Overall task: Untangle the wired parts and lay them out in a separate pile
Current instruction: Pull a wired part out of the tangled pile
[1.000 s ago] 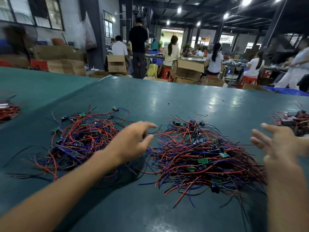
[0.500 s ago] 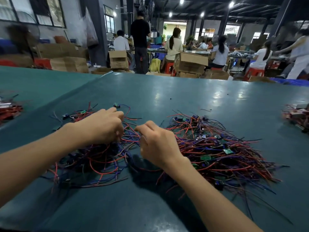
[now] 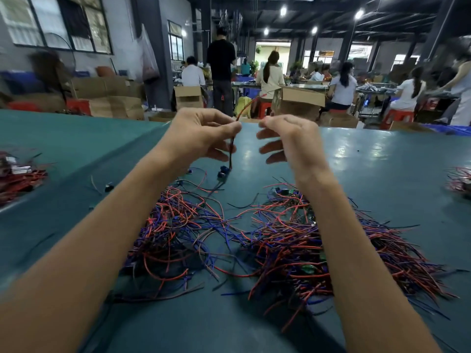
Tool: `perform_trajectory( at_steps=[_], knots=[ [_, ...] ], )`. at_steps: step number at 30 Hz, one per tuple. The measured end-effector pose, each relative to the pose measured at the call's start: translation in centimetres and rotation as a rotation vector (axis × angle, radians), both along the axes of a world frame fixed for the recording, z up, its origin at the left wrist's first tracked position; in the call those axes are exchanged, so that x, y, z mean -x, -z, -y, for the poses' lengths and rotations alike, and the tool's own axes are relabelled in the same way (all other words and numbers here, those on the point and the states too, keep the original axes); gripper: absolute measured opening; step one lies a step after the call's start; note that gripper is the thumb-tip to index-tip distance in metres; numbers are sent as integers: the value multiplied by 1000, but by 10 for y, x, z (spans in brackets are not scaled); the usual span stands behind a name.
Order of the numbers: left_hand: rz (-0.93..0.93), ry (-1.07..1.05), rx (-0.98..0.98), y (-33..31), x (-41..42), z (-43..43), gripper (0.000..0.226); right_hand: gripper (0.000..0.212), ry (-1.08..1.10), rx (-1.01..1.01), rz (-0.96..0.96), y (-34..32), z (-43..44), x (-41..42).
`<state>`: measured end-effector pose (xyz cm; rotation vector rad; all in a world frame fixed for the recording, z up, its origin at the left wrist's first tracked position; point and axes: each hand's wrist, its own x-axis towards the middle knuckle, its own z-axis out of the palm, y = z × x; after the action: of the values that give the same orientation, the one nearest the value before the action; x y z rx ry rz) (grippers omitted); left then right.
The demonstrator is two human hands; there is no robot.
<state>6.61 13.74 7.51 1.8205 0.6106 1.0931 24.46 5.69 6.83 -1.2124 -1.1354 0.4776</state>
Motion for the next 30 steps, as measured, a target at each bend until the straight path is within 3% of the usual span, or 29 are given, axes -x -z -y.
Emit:
perform_trajectory(
  at_steps=[3,5,8,11,15,18,22,30],
  knots=[
    [171,30,170,12,-28,2,8,34,-276,322,245,-2,5,-14],
    [214,-22,210,20,-44,2,6,31,-319,381,368,6,4,-14],
    [257,-53,270,28,-60,1,9,20,-331,378,287,14,1,-20],
    [317,-26,325,28,-68,-4,12,25,-415,411,107,15,5,-29],
    [392,15,368,27,-76,-15,11,25,-468,471,43,16,11,-42],
    [205,86,301,32,-71,-18,21,21,-414,434,42,13,12,-53],
    [-101,331,278,33,-63,-17,34,21,-412,418,42,12,14,-62],
    [-103,294,373,36,-77,-17,16,25,-349,443,54,14,11,-61]
  ],
)
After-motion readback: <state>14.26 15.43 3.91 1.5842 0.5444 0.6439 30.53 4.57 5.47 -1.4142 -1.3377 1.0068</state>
